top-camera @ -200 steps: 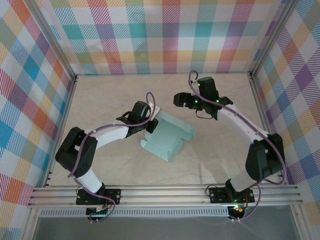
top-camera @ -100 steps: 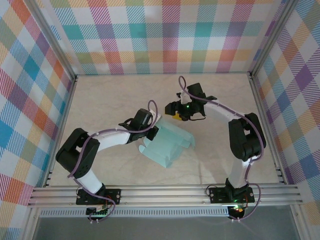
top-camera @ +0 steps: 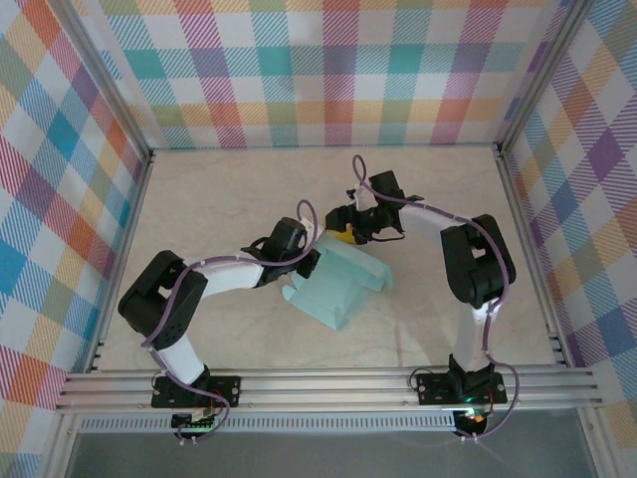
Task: Fold the paper box
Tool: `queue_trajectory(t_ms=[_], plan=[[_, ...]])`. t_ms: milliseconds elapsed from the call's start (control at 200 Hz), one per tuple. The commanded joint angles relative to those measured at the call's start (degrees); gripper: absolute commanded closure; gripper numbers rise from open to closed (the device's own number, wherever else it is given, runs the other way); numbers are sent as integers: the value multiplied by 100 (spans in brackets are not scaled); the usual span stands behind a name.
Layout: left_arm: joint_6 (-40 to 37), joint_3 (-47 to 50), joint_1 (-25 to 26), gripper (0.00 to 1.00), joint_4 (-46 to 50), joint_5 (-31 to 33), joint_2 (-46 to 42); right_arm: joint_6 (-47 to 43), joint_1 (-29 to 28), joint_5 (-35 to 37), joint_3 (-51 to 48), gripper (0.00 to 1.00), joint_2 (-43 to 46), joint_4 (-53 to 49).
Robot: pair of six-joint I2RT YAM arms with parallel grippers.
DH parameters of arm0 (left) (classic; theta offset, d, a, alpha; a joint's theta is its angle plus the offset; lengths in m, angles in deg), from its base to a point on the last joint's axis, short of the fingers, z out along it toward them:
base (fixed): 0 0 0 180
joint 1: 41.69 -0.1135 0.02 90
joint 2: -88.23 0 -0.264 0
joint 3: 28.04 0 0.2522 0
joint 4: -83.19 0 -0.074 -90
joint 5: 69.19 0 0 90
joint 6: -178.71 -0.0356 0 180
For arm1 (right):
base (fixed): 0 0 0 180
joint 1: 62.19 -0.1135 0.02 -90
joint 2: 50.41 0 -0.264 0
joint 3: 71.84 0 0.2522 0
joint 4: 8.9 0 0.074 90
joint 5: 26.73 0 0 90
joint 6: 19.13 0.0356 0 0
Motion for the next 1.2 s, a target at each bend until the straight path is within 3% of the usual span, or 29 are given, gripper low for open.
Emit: queue_trajectory(t_ms=[0,245,400,715,980,1195], plan=[[131,-52,77,90,49,-93,248,-371,-79,-122,-118,30,-196,-192],[143,-117,78,88,93,-104,336,-626,-77,176,-277,35,-218,-242],[146,-50,78,75,8,-29,314,-777,-77,309,-307,36,-199,-340],[220,230,69,62,-696,44,322,-977,16,84,-291,39,-143,-446],[470,229,69,71,-1272,267,527,-1219,45,-410,-131,39,-142,-836],[723,83,69,74,-1487,252,843,-896,51,-827,-241,40,-162,-585]])
